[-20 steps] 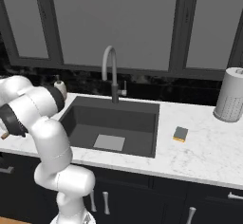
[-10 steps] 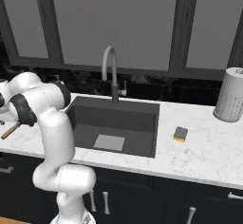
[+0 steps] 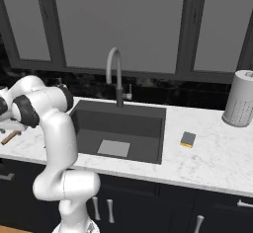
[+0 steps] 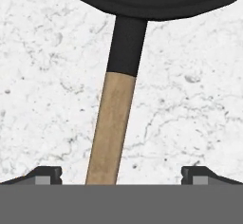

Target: Pick the pan and sponge and place them into the sink. Then turn on the water.

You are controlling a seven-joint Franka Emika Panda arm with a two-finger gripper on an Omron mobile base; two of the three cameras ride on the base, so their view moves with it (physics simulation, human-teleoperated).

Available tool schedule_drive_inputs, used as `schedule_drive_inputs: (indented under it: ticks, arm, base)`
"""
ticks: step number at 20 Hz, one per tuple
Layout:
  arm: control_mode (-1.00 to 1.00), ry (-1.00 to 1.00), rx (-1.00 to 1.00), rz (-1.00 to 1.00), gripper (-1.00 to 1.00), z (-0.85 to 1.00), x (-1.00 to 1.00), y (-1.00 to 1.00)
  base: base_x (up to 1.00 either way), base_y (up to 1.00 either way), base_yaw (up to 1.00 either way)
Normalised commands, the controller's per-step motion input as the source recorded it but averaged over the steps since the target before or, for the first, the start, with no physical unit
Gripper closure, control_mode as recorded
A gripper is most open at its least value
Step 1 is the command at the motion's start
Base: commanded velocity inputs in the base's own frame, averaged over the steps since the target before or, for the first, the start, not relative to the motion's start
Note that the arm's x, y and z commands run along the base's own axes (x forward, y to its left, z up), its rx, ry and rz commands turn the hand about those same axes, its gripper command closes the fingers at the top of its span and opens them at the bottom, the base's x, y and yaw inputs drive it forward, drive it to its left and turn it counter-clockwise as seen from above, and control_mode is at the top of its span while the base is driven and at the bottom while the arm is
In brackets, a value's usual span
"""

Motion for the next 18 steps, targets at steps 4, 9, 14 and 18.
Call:
schedule_drive_inputs:
  ticks: [4,9,14,18]
  arm:
    - [-1.00,0.00,0.00,0.00,-1.00,-0.21,0.01,0.09]
    - [-1.00,0.00,0.00,0.00,-1.00,-0.29,0.00,0.06]
    - [-1.00,0.00,0.00,0.00,-1.00,-0.26,0.01,0.06]
    - [-1.00,0.00,0.00,0.00,1.00,-0.24,0.00,0.04]
  base:
    - [0.00,0.00,0.00]
    - [0.00,0.00,0.00]
    - [0.00,0.00,0.00]
    - [0.00,0.00,0.00]
